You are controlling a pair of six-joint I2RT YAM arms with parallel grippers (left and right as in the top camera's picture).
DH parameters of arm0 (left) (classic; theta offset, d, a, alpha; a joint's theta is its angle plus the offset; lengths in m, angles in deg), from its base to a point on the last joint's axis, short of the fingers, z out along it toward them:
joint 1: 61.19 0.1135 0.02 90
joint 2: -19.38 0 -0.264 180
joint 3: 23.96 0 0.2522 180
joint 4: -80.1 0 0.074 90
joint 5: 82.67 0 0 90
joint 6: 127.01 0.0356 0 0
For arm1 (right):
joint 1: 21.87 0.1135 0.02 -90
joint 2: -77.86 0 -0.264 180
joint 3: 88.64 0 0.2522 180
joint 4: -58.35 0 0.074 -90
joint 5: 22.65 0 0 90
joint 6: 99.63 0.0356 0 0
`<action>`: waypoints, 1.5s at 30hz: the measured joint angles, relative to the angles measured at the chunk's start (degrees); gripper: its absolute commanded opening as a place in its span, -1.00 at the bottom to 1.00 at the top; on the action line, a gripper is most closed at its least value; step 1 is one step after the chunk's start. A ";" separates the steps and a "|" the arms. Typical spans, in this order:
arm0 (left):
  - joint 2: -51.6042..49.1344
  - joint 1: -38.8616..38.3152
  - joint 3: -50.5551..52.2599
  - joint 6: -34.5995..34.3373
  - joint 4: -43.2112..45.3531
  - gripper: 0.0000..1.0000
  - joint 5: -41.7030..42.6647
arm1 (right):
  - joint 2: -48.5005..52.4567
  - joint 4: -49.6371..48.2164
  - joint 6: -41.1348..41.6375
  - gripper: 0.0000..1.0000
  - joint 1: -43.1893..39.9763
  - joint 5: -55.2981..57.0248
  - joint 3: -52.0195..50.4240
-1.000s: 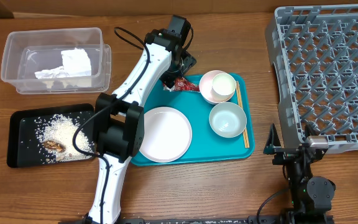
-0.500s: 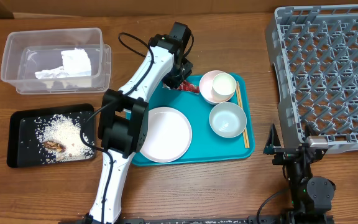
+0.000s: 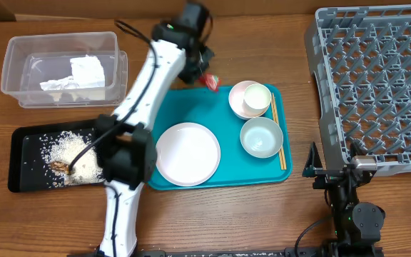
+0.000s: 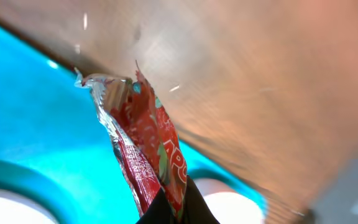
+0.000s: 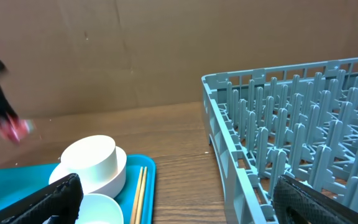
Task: Sort waste into correct bins and load items into the dishwasher
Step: 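Carry the red wrapper into the clear plastic bin and release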
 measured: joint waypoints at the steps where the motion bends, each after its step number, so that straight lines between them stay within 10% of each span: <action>1: 2.27 0.59 -0.35 0.35 0.00 -0.91 -1.20 | 0.00 0.00 0.00 1.00 0.00 0.00 0.00; 19: 8.57 21.81 -1.86 8.92 -1.25 -0.64 -21.05 | 0.00 0.00 0.00 1.00 0.02 0.00 0.00; 21: 7.21 24.20 -1.86 9.77 -1.20 -0.21 -20.96 | 0.00 0.00 -0.02 1.00 0.00 0.00 0.00; 24: 5.25 27.65 -1.81 10.03 -1.25 1.00 -19.65 | 0.00 0.02 0.00 1.00 0.00 0.00 0.00; 45: 3.74 39.10 -1.77 12.72 -3.26 1.00 11.65 | 0.00 0.00 0.00 1.00 0.02 0.00 0.00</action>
